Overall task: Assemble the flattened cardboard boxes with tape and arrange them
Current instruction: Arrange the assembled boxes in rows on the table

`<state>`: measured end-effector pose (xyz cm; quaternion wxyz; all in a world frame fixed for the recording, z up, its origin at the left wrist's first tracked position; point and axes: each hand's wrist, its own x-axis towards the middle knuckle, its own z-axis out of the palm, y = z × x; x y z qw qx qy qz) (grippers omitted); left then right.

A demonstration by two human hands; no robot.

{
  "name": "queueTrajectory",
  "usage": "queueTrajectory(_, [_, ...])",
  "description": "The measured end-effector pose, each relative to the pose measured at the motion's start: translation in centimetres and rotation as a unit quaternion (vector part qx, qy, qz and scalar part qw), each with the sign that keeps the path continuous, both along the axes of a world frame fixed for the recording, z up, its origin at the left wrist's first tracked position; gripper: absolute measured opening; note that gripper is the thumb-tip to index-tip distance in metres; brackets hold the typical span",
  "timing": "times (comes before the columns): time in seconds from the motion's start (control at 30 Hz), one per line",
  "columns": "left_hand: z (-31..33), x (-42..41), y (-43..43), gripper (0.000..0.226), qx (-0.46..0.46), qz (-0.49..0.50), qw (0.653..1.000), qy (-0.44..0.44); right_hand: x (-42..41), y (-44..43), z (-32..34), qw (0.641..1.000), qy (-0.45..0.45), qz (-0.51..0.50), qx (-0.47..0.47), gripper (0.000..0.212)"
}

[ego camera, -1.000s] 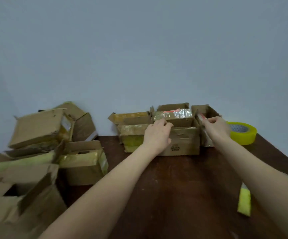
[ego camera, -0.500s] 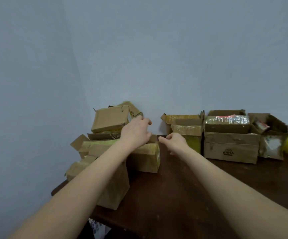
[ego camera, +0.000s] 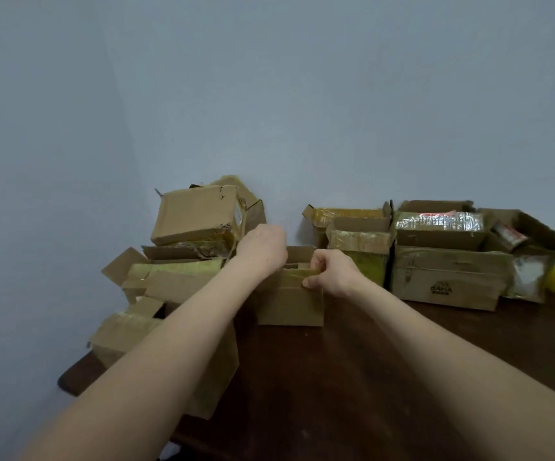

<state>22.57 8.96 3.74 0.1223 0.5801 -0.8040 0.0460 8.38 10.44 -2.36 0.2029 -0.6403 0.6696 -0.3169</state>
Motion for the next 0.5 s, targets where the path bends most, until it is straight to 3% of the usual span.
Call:
queueTrajectory(0.13, [-1.3,-3.1,1.3,0.030,0.043,0.025,0.999,0.020,-4.9,4.5,0.4,0.997,0.069,0.003,-0.039,0.033])
queueTrajectory(0.2, [-2.8,-4.9,1.5,0.048,0.093,0.034,0.994,0.051,-7.6,6.8,0.1,0.991,0.121,0.009,-0.058,0.035])
queueTrajectory(0.27, [-4.1,-6.9,1.9,0.072,0.156,0.033,0.977,0.144,-10.0,8.6,-0.5,0.984,0.162,0.009,-0.076,0.038])
queueTrajectory(0.33, [-5.1,-9.1,2.7,0.095,0.192,0.017,0.958,0.214,-11.9,9.9,-1.3,0.983,0.159,0.004,-0.092,0.043])
queueTrajectory(0.4, [-5.9,-11.1,3.7,0.106,0.215,0.008,0.952,0.218,-13.2,10.8,-2.4,0.987,0.135,0.004,-0.091,0.046])
queueTrajectory(0.5, [-7.3,-13.1,4.2,0.094,0.188,0.015,0.966,0.175,-14.9,12.1,-3.2,0.995,0.091,0.009,-0.048,0.035])
